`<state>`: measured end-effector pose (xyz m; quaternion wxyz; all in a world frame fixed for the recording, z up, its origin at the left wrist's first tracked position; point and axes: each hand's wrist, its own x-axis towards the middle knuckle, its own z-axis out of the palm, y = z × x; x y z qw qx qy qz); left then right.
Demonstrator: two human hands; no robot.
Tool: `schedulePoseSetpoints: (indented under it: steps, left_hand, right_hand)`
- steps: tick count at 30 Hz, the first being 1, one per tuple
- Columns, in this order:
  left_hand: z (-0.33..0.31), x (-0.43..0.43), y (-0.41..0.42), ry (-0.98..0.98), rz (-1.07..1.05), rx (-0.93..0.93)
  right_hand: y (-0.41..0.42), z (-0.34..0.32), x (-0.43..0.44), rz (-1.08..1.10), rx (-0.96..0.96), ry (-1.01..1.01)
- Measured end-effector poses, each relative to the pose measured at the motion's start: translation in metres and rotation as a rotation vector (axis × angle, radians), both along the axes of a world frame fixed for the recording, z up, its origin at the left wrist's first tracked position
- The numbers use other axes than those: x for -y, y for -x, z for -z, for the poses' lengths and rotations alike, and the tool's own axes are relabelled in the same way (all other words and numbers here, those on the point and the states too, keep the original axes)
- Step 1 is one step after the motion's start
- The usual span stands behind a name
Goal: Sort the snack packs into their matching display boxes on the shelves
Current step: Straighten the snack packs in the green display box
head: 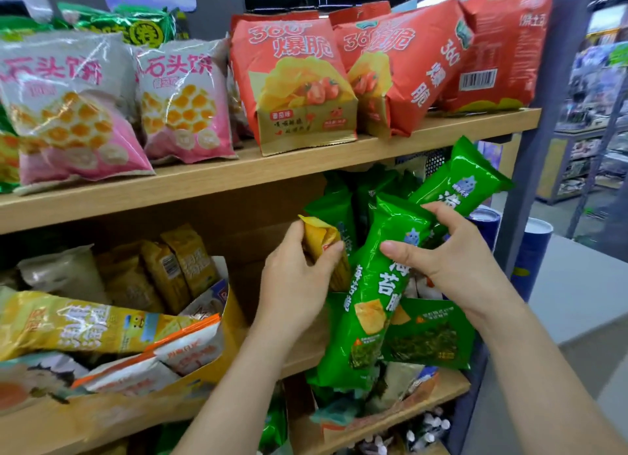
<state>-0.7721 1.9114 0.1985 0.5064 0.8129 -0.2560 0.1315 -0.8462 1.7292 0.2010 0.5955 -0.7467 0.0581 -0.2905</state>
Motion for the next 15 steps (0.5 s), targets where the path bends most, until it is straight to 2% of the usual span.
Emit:
schedulePoseSetpoints:
  steps: [5, 10, 12, 15]
  left_hand:
    - [-0.013, -0.018, 0.036, 0.113, -0.028, 0.306]
    - [-0.023, -0.068, 0.064, 0.289, -0.166, 0.577]
    - [-0.028, -0.098, 0.070, 0.263, -0.213, 0.600]
    - [-0.026, -0.144, 0.068, 0.101, -0.346, 0.623]
  right_hand:
    - [-0.002, 0.000, -0.005, 0.027, 0.071, 0.029]
    - [-0.001, -0.006, -0.018, 0.157, 0.141, 0.032]
    - [0.000, -0.009, -0.027, 0.206, 0.175, 0.034]
    - [0.004, -0.011, -0.047, 0.282, 0.205, 0.035]
